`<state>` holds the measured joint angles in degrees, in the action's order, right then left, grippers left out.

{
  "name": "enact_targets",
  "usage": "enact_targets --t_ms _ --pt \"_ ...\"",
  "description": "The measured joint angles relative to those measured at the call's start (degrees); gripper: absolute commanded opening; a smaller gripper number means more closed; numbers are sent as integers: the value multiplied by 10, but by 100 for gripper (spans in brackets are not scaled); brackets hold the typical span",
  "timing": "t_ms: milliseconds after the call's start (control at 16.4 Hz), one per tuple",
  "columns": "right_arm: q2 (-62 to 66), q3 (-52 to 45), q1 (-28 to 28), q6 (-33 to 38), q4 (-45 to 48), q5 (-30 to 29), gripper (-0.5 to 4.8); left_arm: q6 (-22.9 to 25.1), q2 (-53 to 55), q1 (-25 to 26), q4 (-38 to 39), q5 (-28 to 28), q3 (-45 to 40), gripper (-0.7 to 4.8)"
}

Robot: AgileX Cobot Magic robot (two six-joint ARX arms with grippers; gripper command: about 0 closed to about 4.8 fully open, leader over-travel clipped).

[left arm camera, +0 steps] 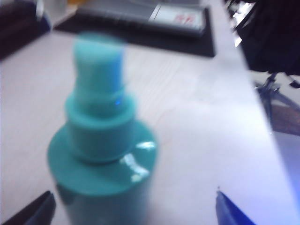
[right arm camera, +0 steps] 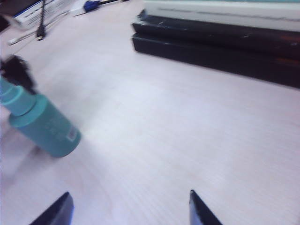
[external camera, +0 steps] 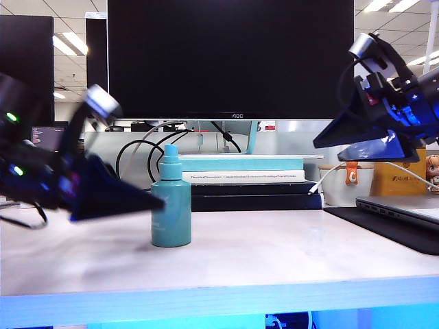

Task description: Pick up the sprayer with the left hand, pick up its lid with the right hand then put the lid on the sprayer.

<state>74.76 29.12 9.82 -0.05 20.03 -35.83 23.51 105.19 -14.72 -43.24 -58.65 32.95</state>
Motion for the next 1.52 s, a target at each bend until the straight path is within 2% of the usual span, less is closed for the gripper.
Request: enact_targets --t_ms 122,427,488,610,671,732,1098,1281,1524 --pt "0 0 2 0 0 0 314 -4 34 -7 2 11 29 479" --pt "3 0 2 0 -8 0 304 -22 41 -11 2 12 50 479" --pt "10 0 2 -1 -6 0 304 -22 41 -11 1 12 55 458" --pt "35 0 2 -2 0 1 304 -22 42 -11 -3 9 58 326" --pt "43 0 2 -3 2 1 304 -21 42 -11 -2 7 58 220" --pt "51 0 2 -3 2 0 305 -19 43 -11 -2 3 58 157" --pt "70 0 30 -26 -2 -14 306 -11 45 -11 -5 -1 60 153" --pt "71 0 47 -66 -51 -12 306 -11 45 -11 -5 -1 60 155" --pt "71 0 46 -76 -85 2 306 -11 45 -11 -5 -2 60 155"
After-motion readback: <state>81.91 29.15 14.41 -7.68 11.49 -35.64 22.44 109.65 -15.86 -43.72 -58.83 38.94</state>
